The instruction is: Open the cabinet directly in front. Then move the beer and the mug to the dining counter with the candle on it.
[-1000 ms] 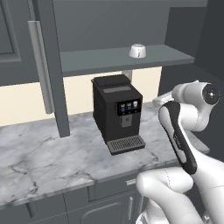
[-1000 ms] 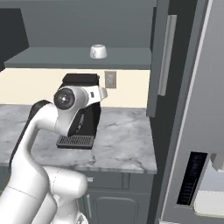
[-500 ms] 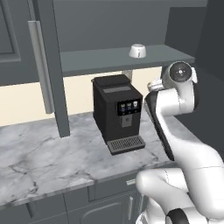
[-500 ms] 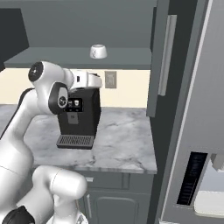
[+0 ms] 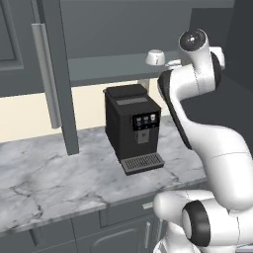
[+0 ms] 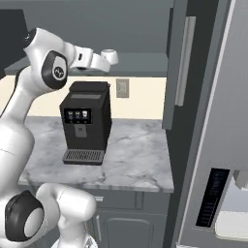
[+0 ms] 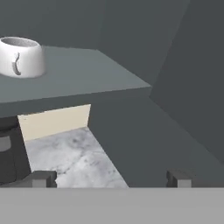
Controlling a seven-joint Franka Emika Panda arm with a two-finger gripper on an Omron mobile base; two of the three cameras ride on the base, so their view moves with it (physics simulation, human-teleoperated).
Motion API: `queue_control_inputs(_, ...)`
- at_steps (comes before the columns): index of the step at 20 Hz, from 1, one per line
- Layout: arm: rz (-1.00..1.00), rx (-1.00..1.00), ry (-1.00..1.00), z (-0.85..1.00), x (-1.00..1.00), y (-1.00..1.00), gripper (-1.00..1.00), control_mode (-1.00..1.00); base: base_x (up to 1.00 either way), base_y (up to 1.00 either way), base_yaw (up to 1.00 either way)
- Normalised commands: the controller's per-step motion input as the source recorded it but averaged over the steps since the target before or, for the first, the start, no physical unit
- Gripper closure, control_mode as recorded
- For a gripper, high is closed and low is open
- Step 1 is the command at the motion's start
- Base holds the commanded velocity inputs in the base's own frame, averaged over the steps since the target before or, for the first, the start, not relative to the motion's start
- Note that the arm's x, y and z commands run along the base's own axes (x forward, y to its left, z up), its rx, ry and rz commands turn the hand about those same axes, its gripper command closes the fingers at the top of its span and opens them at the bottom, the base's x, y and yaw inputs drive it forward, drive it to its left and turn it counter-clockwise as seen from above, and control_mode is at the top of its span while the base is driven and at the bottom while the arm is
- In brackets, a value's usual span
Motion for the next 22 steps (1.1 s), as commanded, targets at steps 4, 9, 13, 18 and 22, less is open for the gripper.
queue_control_inputs(4,0.00,0.16,-0.04,0.41,0.00,-0.03,-1.00,-1.00,0.00,0.00,0.00)
queue_control_inputs(9,0.00,0.11,-0.21,0.02,0.00,0.30,-1.00,-1.00,0.00,0.00,0.00)
queue_control_inputs(13,0.00,0.10,-0.19,-0.07,0.00,0.55,-1.00,-1.00,0.00,0.00,0.00)
queue_control_inputs(18,0.00,0.10,-0.14,-0.09,0.19,0.43,-1.00,-1.00,0.00,0.00,0.00)
queue_control_inputs(22,0.00,0.00,0.00,-0.01,0.46,0.16,-1.00,-1.00,0.00,0.00,0.00)
